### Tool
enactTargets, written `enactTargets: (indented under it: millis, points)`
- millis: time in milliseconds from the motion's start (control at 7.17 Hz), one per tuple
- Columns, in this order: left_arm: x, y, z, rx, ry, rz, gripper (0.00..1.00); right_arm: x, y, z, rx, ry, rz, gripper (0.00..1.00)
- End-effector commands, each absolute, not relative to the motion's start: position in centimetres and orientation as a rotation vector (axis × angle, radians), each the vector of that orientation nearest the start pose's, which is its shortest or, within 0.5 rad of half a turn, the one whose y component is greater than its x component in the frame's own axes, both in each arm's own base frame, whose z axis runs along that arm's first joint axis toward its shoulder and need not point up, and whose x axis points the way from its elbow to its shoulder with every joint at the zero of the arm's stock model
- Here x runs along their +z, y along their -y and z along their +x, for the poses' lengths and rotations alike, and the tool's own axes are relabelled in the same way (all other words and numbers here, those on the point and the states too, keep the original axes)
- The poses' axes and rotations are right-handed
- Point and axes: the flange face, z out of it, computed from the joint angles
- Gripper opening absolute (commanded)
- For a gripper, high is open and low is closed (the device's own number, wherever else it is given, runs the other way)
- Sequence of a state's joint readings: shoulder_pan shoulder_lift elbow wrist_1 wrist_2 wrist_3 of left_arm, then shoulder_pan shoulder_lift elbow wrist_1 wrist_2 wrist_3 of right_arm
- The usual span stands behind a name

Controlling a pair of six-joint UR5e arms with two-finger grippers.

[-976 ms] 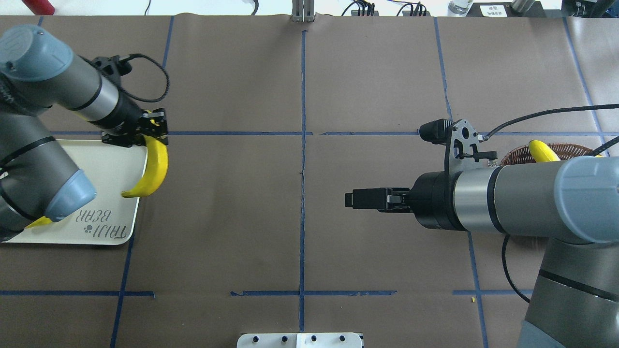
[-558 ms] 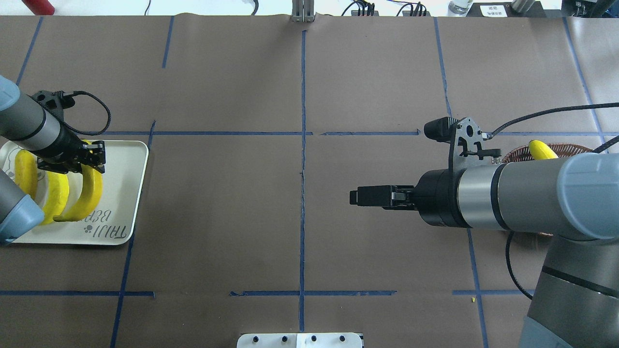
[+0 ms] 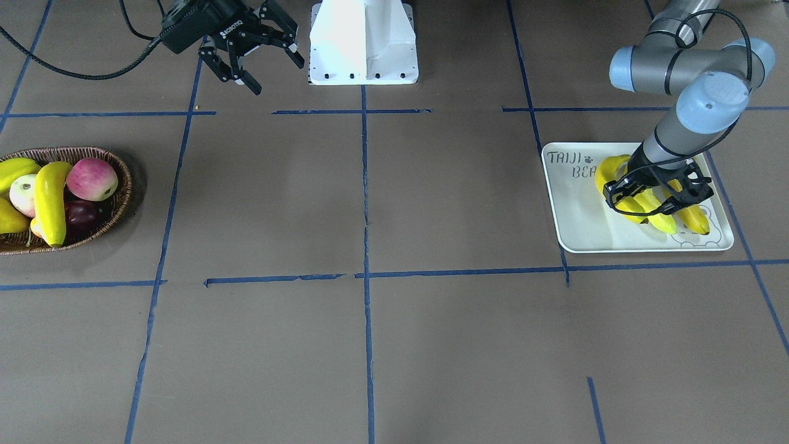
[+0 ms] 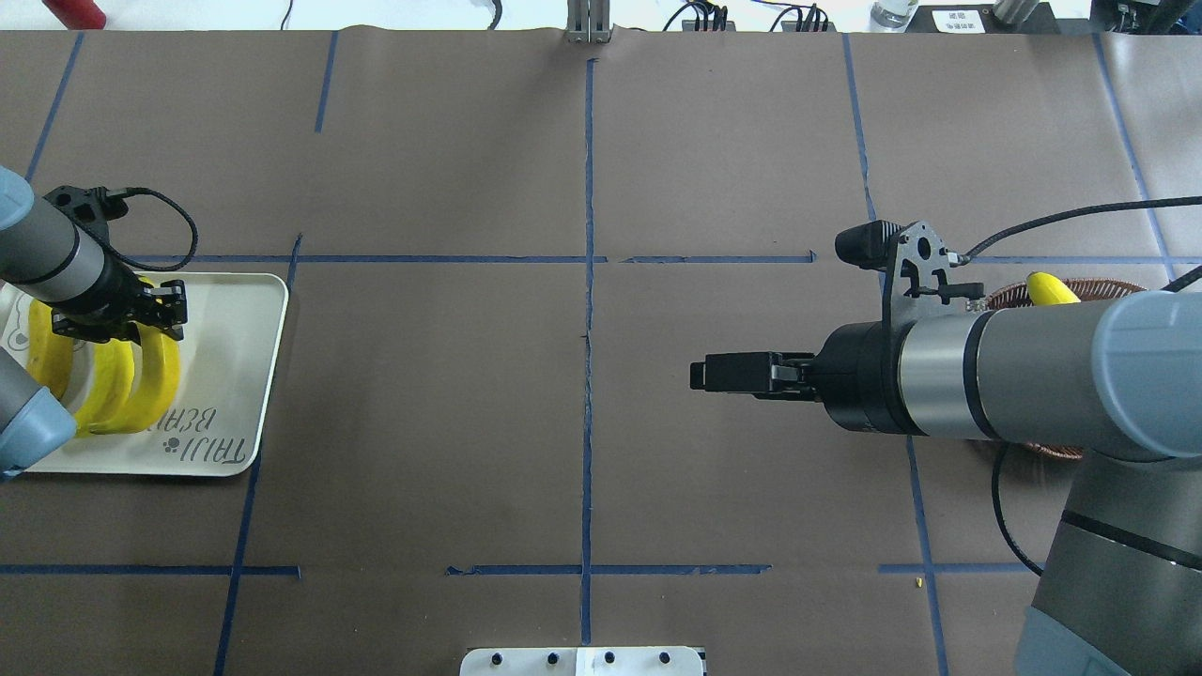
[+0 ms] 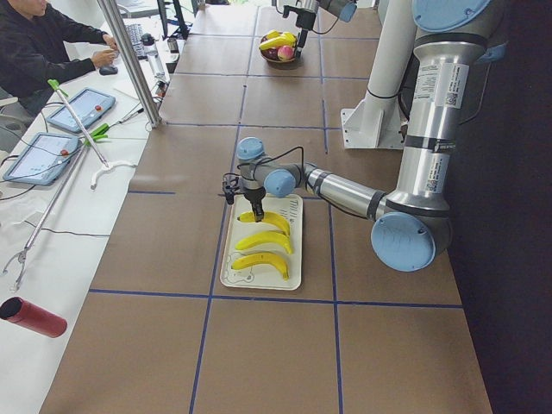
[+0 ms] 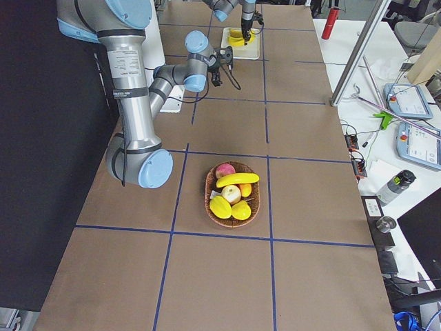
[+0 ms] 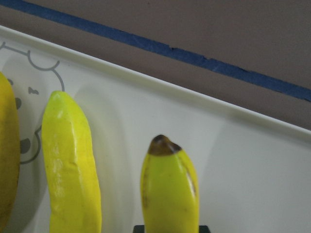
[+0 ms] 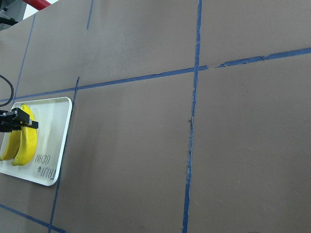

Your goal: Transfer all bananas from basket to plate

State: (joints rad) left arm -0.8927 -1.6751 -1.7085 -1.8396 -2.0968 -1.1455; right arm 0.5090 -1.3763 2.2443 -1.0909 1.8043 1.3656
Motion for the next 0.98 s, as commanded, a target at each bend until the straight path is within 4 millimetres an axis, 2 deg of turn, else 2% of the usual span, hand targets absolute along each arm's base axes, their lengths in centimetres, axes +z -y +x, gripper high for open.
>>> enactTargets:
  millis: [0,139,279,418,558,697,836]
  points:
    - [50.7,48.3,28.1,-0.302,-0.757,-0.062,1.0,21.4,32.5,-32.9,0.126,1.301,0.292,1.0]
    - [49.9,48.3,28.1,-0.291,-0.772,-0.056,1.0,22.8,33.2,-31.8,0.135,1.278,0.272,1.0]
    - [47.0,48.0,27.9,-0.281,-0.811,-0.028,1.0,25.9,34.8,-28.6,0.164,1.213,0.227,1.0]
    - [44.5,47.6,27.6,-0.27,-0.844,0.0,1.0,29.3,35.6,-24.8,0.162,1.152,0.21,1.0]
    - [42.1,47.1,27.4,-0.293,-0.879,0.009,1.0,33.9,35.3,-21.9,0.091,1.058,0.234,1.0]
    - [40.6,46.8,27.7,-0.343,-0.903,-0.01,1.0,37.3,35.2,-19.6,-0.023,0.985,0.27,1.0]
    - [39.1,47.1,28.1,-0.378,-0.926,-0.018,1.0,41.5,35.4,-18.0,-0.092,0.906,0.272,1.0]
